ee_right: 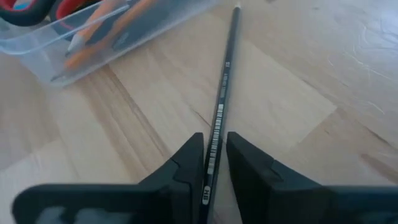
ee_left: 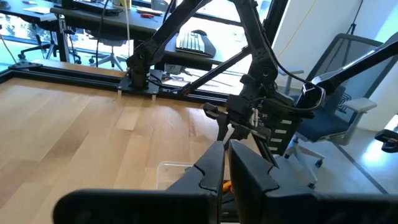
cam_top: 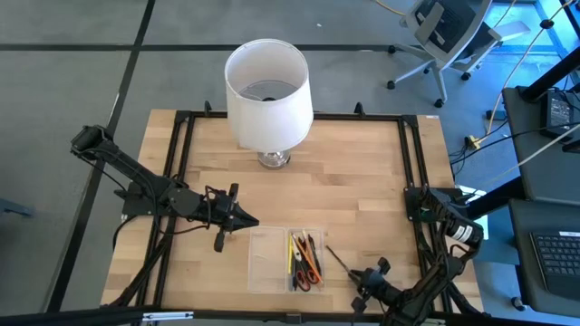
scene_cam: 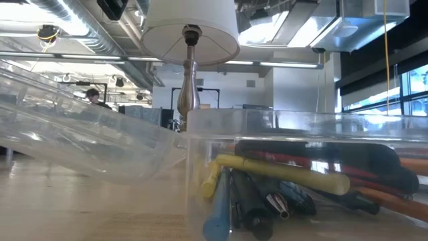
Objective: Pick & place school supplies into a supply box
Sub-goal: Put the black pencil into the transparent supply box
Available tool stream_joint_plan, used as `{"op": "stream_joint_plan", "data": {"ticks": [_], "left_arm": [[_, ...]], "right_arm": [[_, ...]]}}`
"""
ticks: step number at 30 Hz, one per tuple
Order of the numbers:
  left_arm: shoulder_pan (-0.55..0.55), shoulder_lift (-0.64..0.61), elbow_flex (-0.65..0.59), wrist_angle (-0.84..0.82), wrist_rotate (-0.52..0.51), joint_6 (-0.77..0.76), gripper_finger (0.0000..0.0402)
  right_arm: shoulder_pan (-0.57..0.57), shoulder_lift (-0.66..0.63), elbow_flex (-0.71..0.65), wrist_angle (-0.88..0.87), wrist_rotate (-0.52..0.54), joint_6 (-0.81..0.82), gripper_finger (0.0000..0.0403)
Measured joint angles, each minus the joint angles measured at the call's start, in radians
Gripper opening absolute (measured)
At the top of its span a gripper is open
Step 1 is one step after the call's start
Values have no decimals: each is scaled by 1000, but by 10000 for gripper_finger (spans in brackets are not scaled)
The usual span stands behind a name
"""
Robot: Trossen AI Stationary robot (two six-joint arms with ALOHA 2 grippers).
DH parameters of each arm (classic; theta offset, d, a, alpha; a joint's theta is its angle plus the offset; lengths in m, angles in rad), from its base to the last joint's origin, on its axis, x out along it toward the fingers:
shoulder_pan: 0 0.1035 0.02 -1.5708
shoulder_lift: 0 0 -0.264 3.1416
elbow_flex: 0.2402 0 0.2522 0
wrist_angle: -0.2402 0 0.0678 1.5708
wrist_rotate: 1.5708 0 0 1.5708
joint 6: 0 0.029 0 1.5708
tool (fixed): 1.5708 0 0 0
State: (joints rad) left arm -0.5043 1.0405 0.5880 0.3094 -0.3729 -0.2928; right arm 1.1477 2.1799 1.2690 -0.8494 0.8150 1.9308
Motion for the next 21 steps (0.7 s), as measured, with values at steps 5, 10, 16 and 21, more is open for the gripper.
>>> {"op": "stream_joint_plan", "data": {"ticks": [5,10,16,21], "left_arm": [[0,0,0,0,0,0,17],[0,0,0,-1,-1,48,17],[0,0,0,0,-33,90,17],[0,0,0,0,-64,104,17]], "right_arm": [[3,5,0,1,6,-5,79],[-9,37,2,2,28,-2,80],[-45,83,3,24,136,-3,66],[-75,113,4,38,204,-3,46]]}}
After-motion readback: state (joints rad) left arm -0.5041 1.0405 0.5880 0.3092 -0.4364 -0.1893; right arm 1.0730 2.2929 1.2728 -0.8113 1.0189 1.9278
